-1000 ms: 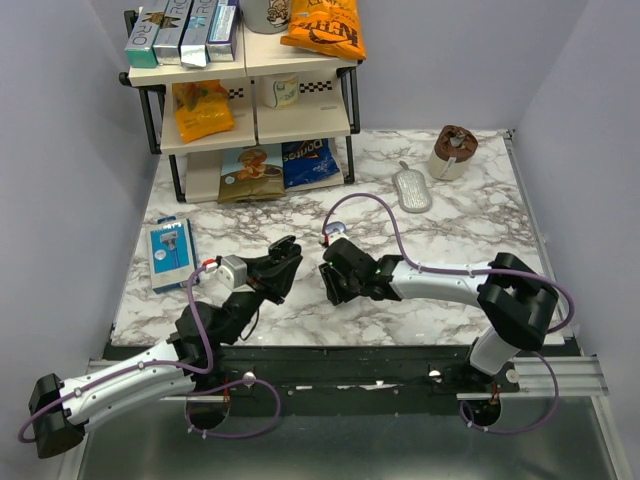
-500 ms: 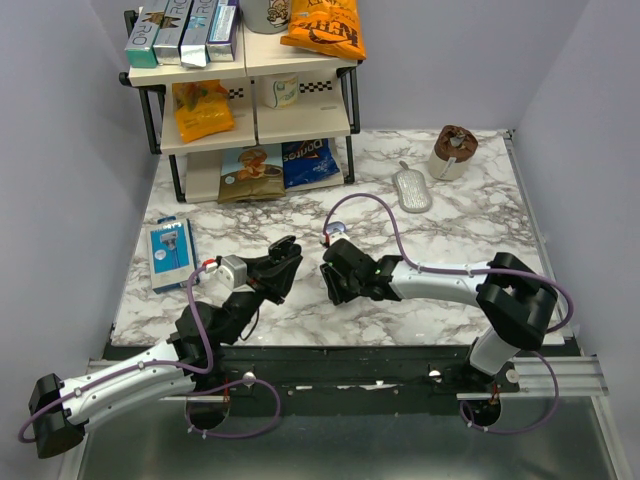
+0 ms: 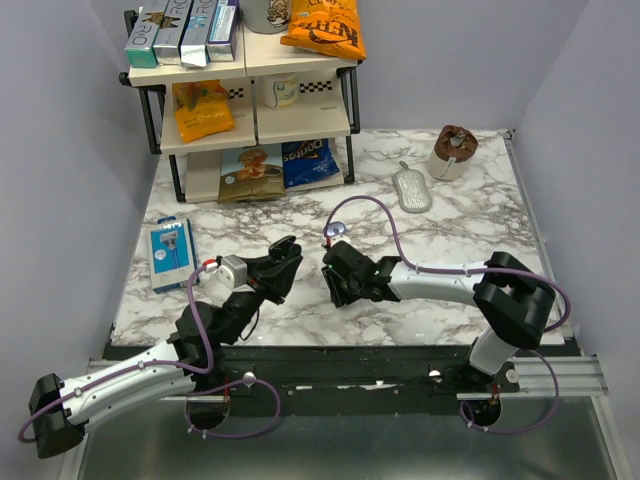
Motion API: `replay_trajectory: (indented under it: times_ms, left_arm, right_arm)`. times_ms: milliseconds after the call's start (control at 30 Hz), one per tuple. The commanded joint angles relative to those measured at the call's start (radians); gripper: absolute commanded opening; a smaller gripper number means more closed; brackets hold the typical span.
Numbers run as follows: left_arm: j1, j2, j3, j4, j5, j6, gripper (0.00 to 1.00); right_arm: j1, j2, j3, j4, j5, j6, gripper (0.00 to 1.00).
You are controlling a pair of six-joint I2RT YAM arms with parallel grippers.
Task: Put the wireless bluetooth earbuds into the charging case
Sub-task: Pick up the earbud from the center of the board.
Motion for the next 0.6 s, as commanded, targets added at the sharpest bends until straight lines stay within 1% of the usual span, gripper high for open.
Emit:
replay_trajectory:
  times_ms: [0,133,333,433,467,567]
  left_arm:
    - [-0.001,-0.004,-0.008,0.018,-0.008,-0.008,0.00]
    - [-0.002,-0.001,-0.010,0.019,-0.008,-0.009,0.00]
    - [-0.001,-0.004,-0.014,0.024,-0.008,-0.014,0.00]
    - [-0.001,-0.013,-0.018,0.022,-0.009,-0.012,0.00]
    - [-0.001,-0.016,-0.018,0.022,-0.011,-0.011,0.00]
    - [-0.001,-0.019,-0.021,0.027,-0.016,-0.009,0.00]
  right_arm:
    - [0.004,0.027,-0.016,-0.037,0.045,0.008,0.47]
    - [0.004,0.025,-0.016,-0.045,0.059,-0.009,0.38]
    - [0.005,0.014,-0.023,-0.056,0.096,-0.059,0.29]
    - [0.005,-0.033,-0.051,-0.033,0.098,-0.116,0.24]
    - [0.005,-0.065,-0.060,-0.022,0.095,-0.177,0.23]
    - [0.007,-0.090,-0.075,-0.008,0.075,-0.303,0.21]
